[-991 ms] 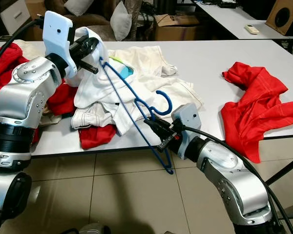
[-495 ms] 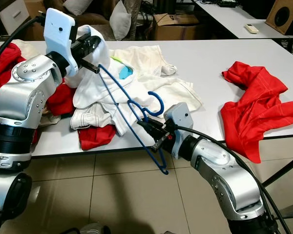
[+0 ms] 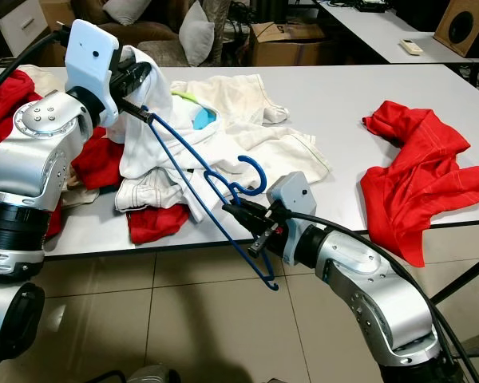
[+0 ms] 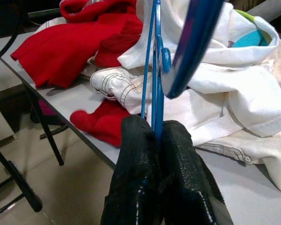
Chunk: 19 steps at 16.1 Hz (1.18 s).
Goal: Hang hanger
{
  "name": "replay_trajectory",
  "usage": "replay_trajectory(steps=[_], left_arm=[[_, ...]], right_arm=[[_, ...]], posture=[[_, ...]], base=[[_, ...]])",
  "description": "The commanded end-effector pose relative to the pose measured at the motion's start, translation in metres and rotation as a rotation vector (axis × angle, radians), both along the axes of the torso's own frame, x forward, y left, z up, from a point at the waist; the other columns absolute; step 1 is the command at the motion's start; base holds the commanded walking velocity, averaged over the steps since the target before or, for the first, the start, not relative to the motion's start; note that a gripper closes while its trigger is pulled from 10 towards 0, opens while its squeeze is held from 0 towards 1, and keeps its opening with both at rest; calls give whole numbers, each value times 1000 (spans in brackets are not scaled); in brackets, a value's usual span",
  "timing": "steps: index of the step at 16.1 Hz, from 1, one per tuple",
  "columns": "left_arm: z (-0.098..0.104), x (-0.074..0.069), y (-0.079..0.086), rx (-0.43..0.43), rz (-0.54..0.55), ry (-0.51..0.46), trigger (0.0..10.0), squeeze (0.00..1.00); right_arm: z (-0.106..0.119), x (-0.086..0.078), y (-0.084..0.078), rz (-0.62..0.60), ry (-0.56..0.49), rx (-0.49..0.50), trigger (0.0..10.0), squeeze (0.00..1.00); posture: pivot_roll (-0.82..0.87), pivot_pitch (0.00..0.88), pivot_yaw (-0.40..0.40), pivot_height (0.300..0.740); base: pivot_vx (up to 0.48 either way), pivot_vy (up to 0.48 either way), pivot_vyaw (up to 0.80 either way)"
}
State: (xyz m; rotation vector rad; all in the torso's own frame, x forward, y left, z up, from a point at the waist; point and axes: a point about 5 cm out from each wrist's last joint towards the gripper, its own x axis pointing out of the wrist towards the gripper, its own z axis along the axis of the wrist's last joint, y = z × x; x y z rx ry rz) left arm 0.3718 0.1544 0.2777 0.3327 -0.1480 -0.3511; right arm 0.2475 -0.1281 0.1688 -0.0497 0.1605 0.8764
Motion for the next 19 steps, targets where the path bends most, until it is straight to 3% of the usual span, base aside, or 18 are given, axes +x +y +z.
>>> replay_trajectory(steps=[1, 7, 14, 17, 18, 19], left_arm=[[-3, 0, 1, 26, 3, 3, 0, 0], [5, -7, -10, -61, -81, 3, 0, 0], [14, -11, -4, -96, -80, -7, 0, 0], [19, -10, 1, -112, -68, -19, 0, 0], [27, -11, 9, -147, -66, -35, 0, 0], [27, -11, 9, -147, -66, -35, 0, 0]], right_arm=[[1, -2, -2, 11, 2, -2, 10000, 0], [-12, 20, -1, -78, 37, -52, 10000, 0], [-16, 31, -2, -114, 45, -80, 10000, 0], [-16, 35, -8, -152, 35, -93, 10000, 0], [-13, 45, -22, -231, 3, -124, 10000, 0], [-13, 45, -22, -231, 3, -124, 10000, 0]], posture=[[-48, 0, -15, 740], [-33, 0, -36, 740], [-26, 0, -49, 740], [-28, 0, -50, 740], [-33, 0, -48, 740], [-33, 0, -48, 740]], base=[[0, 0, 0], [0, 0, 0], [0, 0, 0], [0, 0, 0], [0, 0, 0], [0, 0, 0]])
